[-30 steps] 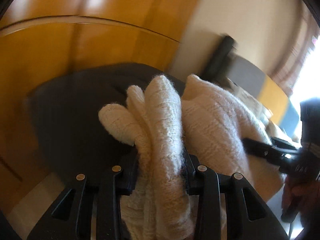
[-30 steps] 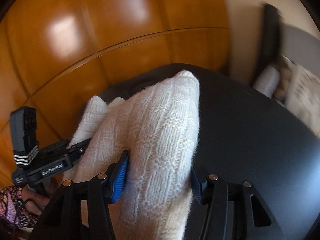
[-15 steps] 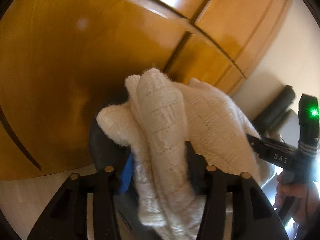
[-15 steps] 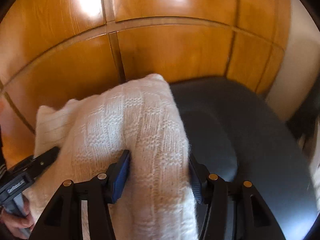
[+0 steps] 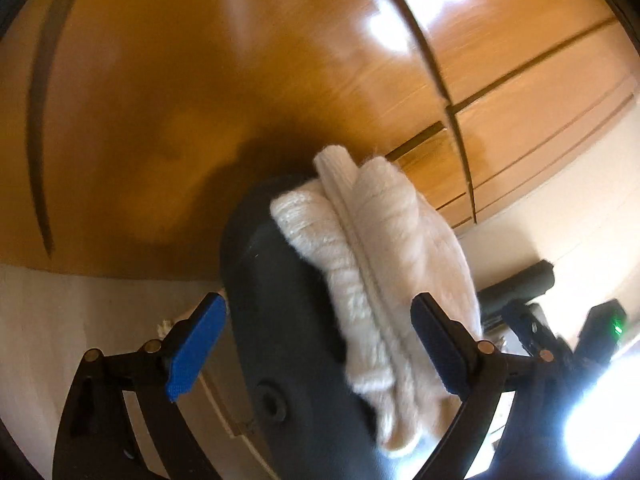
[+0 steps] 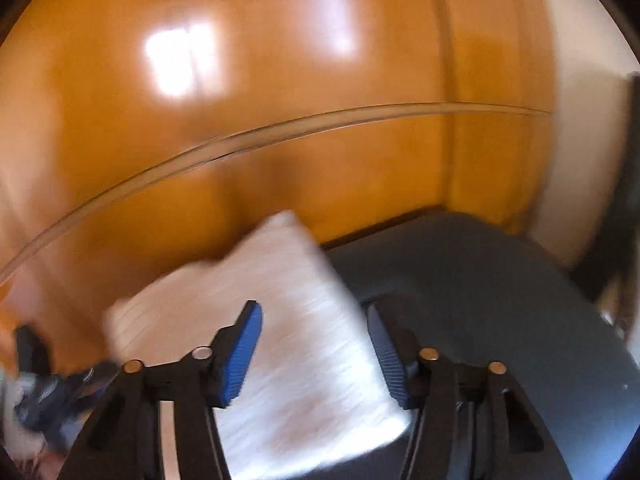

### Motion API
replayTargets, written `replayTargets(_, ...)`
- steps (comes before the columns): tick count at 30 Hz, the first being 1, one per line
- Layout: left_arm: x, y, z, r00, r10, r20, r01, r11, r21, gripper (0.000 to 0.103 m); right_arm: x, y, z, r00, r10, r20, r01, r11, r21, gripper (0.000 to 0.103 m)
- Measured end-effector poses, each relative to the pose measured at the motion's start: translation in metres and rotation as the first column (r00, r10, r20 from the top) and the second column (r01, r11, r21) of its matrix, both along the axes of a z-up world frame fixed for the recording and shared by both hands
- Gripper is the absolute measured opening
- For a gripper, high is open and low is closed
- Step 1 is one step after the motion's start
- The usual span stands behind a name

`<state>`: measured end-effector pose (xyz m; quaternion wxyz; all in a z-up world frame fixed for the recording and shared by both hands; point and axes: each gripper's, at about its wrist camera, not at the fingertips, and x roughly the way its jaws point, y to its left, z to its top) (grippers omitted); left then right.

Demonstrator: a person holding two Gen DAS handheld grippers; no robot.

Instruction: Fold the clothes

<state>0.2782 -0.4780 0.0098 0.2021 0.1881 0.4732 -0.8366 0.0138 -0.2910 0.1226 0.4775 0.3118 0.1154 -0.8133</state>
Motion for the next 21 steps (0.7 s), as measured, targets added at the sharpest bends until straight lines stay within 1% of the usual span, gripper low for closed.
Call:
replayTargets(2, 0.019, 0.009, 0.005, 1.000, 0.001, -0.005, -0.002, 1.000, -0.021, 0.096, 0.043, -0.003, -0.008, 0.994, 0.094, -0.047, -0.092, 0.995, 0.038, 0.053)
replayTargets(5, 0.046, 0.019, 0.012, 0.999, 0.013, -0.032, -0.014, 0.999, -0.029, 0.096, 0.101, -0.013, -0.024, 0.972, 0.209, -0.105, -0.198, 0.974, 0.109, 0.053)
replayTargets(6, 0.052, 0.020, 0.014, 0.999, 0.022, -0.042, -0.024, 0.999, -0.031, 0.096, 0.111, -0.022, -0.033, 0.966, 0.230, -0.116, -0.213, 0.966, 0.143, 0.052)
replayTargets(7, 0.057, 0.021, 0.015, 0.998, 0.036, -0.045, -0.037, 0.999, -0.039, 0.096, 0.121, -0.032, -0.042, 0.960, 0.252, -0.126, -0.228, 0.957, 0.177, 0.046)
replayTargets(8, 0.062, 0.021, 0.017, 0.998, 0.049, -0.049, -0.051, 0.998, -0.047, 0.096, 0.130, -0.041, -0.051, 0.952, 0.273, -0.135, -0.242, 0.947, 0.210, 0.043)
replayTargets(10, 0.071, 0.022, 0.021, 0.996, 0.074, -0.055, -0.077, 0.995, -0.063, 0.096, 0.148, -0.056, -0.066, 0.937, 0.313, -0.157, -0.266, 0.928, 0.261, 0.041)
replayTargets(12, 0.074, 0.021, 0.025, 0.995, 0.087, -0.053, -0.090, 0.993, -0.074, 0.096, 0.156, -0.061, -0.071, 0.926, 0.330, -0.186, -0.280, 0.927, 0.249, 0.042)
replayTargets(14, 0.072, 0.020, 0.028, 0.994, 0.093, -0.055, -0.097, 0.992, -0.075, 0.096, 0.157, -0.065, -0.073, 0.934, 0.319, -0.162, -0.278, 0.932, 0.231, 0.042)
replayTargets(16, 0.074, 0.021, 0.033, 0.994, 0.090, -0.061, -0.095, 0.992, -0.079, 0.096, 0.157, -0.058, -0.067, 0.939, 0.313, -0.145, -0.279, 0.936, 0.212, 0.043)
replayTargets(19, 0.067, 0.028, 0.047, 0.996, 0.065, -0.060, -0.072, 0.989, -0.129, 0.096, 0.155, -0.024, -0.042, 0.955, 0.270, -0.121, -0.260, 0.961, 0.098, 0.043)
replayTargets(20, 0.060, 0.031, 0.051, 0.997, 0.047, -0.060, -0.055, 0.987, -0.148, 0.096, 0.152, -0.010, -0.033, 0.964, 0.241, -0.115, -0.237, 0.970, 0.045, 0.045)
replayTargets(21, 0.053, 0.035, 0.056, 0.998, 0.029, -0.060, -0.038, 0.985, -0.167, 0.096, 0.146, 0.011, -0.022, 0.977, 0.180, -0.115, -0.183, 0.983, -0.023, 0.047)
